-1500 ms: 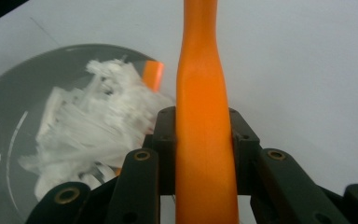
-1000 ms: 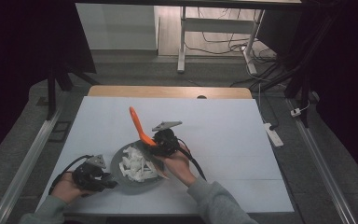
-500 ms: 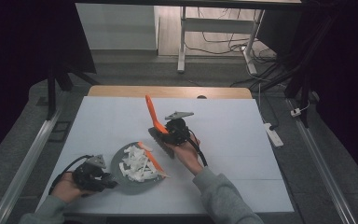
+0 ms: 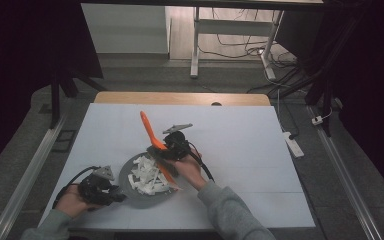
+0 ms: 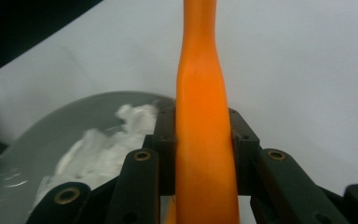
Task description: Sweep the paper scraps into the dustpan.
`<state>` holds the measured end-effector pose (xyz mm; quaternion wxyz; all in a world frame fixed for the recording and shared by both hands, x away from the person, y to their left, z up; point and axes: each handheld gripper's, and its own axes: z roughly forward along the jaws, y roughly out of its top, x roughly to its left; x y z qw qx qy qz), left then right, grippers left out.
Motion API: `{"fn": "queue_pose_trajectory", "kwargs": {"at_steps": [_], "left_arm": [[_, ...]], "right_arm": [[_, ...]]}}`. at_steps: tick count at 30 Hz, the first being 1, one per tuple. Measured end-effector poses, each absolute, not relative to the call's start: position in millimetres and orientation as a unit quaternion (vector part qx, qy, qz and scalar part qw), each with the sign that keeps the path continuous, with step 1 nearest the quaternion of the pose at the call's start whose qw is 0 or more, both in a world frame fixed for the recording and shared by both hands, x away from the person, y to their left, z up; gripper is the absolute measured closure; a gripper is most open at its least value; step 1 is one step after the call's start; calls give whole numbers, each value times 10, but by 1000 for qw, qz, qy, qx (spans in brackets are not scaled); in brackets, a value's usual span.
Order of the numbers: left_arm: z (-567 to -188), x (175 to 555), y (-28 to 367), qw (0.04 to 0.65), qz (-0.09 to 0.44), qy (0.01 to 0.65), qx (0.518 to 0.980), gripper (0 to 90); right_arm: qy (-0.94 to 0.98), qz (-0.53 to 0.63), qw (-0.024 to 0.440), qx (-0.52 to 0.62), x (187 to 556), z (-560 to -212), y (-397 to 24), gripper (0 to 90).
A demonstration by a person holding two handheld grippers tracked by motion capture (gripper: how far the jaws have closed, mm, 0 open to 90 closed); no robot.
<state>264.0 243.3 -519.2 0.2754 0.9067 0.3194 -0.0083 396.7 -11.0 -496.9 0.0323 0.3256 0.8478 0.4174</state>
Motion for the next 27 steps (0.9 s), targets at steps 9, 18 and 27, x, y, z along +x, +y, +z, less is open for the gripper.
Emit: {"fn": "queue_pose_trajectory", "kwargs": {"at_steps": [9, 18, 27], "left_arm": [[-5193, 2635, 2433, 277, -8, 320, 906, 623], [-5188, 2615, 2456, 279, -9, 320, 905, 623], [-5160, 2580, 2469, 279, -8, 318, 906, 623]], "right_arm": [[842, 444, 12, 306, 3802, -4759, -186, 706], [831, 461, 59, 305, 3675, -4493, -568, 706], [830, 445, 80, 326, 3568, -4579, -855, 706]]}}
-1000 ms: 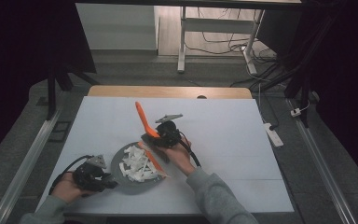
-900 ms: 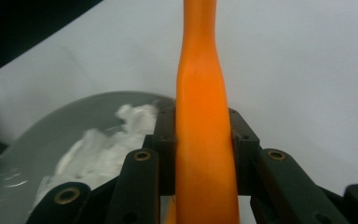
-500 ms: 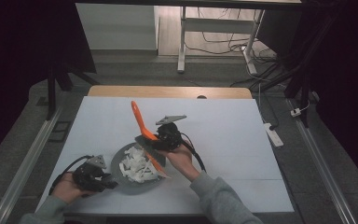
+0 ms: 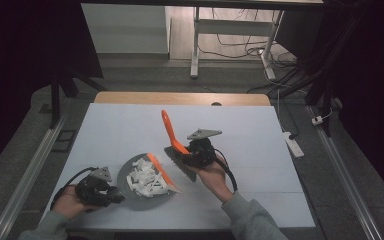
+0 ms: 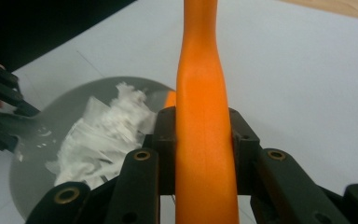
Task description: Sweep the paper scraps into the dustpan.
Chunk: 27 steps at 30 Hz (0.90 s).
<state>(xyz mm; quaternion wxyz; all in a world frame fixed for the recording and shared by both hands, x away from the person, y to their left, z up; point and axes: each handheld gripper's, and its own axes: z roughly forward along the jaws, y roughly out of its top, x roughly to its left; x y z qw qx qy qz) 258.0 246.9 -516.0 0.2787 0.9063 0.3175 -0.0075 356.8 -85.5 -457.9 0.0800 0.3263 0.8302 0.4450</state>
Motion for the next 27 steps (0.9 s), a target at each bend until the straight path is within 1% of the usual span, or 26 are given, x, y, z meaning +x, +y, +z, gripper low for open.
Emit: {"fn": "queue_pose_trajectory", "kwargs": {"at_steps": [8, 11, 19, 22, 27], "left_arm": [[-5167, 2537, 2416, 272, -7, 319, 908, 622], [-5163, 2522, 2395, 272, -6, 321, 907, 622], [-5172, 2511, 2334, 268, -9, 324, 907, 622], [-5175, 2513, 2325, 262, -8, 323, 909, 622], [-5183, 2518, 2334, 265, -11, 322, 909, 622]], "right_arm": [[831, 421, 83, 355, 3541, -4754, -1016, 706], [834, 411, 73, 360, 3523, -4839, -985, 706], [854, 401, 51, 328, 3390, -4924, -609, 706], [855, 408, 35, 319, 3355, -4934, -441, 706], [850, 432, 25, 300, 3350, -4830, -259, 706]]}}
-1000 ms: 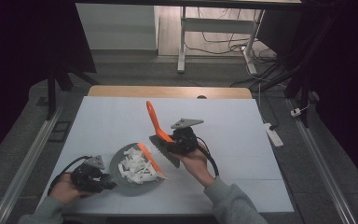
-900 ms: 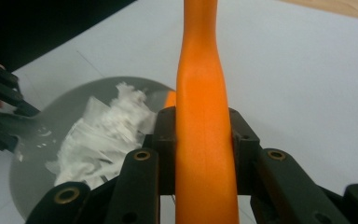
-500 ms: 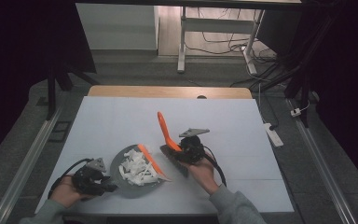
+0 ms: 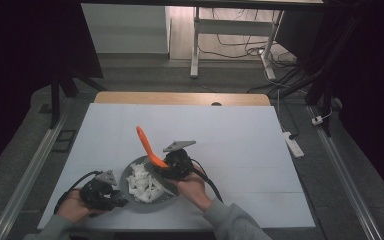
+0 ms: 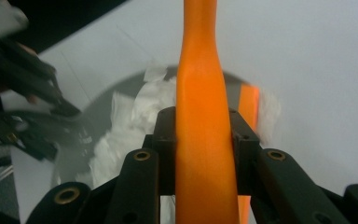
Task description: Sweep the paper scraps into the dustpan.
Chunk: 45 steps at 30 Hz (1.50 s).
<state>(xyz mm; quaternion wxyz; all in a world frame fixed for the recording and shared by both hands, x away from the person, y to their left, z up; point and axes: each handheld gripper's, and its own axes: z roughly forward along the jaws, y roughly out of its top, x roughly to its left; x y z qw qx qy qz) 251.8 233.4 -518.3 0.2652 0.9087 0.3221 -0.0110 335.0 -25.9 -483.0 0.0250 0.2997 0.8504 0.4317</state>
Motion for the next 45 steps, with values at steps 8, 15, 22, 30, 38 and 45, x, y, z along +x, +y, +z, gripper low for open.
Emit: {"fn": "queue_pose_trajectory", "kwargs": {"at_steps": [8, 15, 22, 30, 38, 45], "left_arm": [[-5190, 2520, 2337, 267, -13, 324, 907, 622], [-5192, 2521, 2338, 268, -14, 324, 907, 622], [-5192, 2531, 2348, 266, -16, 321, 909, 622], [-5191, 2531, 2346, 267, -16, 321, 908, 622], [-5205, 2532, 2352, 272, -16, 322, 907, 622], [-5216, 2534, 2356, 277, -19, 327, 903, 622]], "right_arm": [[822, 464, 63, 325, 3661, -4662, -386, 706], [824, 441, 90, 344, 3985, -4830, -366, 706], [824, 427, 76, 364, 4119, -4978, -264, 707], [848, 414, 28, 329, 3881, -4981, -12, 707], [847, 447, 7, 289, 3640, -4743, 9, 706], [835, 461, 19, 301, 3660, -4592, -196, 706]]}}
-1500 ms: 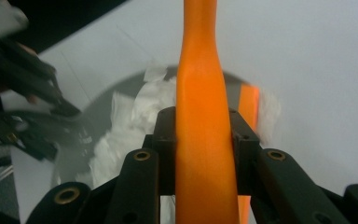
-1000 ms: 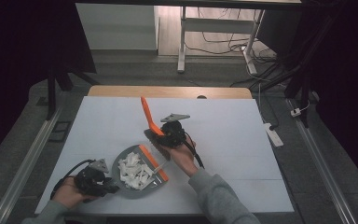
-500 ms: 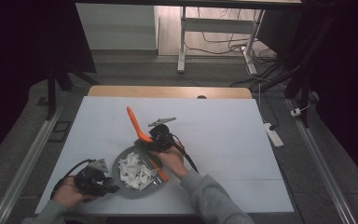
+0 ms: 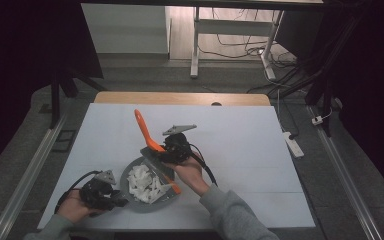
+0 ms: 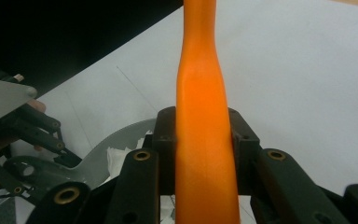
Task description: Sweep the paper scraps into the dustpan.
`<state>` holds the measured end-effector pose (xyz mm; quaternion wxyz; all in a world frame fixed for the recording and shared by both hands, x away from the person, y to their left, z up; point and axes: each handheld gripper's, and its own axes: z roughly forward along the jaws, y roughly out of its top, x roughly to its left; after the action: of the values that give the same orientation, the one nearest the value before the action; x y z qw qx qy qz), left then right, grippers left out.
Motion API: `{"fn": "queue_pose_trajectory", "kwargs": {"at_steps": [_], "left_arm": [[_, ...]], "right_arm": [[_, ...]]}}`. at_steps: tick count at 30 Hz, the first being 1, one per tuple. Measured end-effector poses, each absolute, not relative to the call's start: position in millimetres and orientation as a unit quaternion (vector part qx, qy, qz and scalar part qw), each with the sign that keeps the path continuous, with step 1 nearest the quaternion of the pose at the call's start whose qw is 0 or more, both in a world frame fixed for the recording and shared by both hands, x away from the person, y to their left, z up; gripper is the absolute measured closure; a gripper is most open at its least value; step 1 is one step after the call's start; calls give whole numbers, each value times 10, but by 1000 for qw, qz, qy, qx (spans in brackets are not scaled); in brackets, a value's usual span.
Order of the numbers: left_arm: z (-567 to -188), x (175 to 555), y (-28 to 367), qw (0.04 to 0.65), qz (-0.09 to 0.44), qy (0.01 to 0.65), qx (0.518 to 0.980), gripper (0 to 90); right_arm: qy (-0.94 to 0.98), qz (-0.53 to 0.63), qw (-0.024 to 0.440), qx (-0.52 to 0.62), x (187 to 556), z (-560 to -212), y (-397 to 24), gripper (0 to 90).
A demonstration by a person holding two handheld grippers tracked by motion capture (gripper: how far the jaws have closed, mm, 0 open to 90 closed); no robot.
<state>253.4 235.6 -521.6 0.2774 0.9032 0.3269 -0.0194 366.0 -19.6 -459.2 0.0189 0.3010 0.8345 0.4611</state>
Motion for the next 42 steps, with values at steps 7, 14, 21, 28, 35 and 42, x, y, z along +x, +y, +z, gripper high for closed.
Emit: {"fn": "queue_pose_trajectory", "kwargs": {"at_steps": [7, 14, 21, 28, 35, 42], "left_arm": [[-5214, 2530, 2360, 279, -16, 327, 903, 622], [-5212, 2529, 2360, 280, -16, 326, 903, 622], [-5218, 2528, 2360, 280, -16, 327, 903, 622], [-5218, 2529, 2360, 278, -16, 327, 903, 622], [-5214, 2526, 2358, 279, -14, 327, 903, 622], [-5212, 2521, 2353, 277, -12, 328, 903, 623]], "right_arm": [[846, 444, -2, 294, 3594, -4620, -168, 706], [865, 404, 14, 296, 3652, -4842, -51, 706], [852, 410, 50, 322, 3820, -4870, -155, 706], [841, 435, 41, 321, 3783, -4737, -273, 706], [833, 451, 55, 316, 3713, -4570, -430, 706], [831, 430, 78, 345, 3730, -4667, -694, 706]]}}
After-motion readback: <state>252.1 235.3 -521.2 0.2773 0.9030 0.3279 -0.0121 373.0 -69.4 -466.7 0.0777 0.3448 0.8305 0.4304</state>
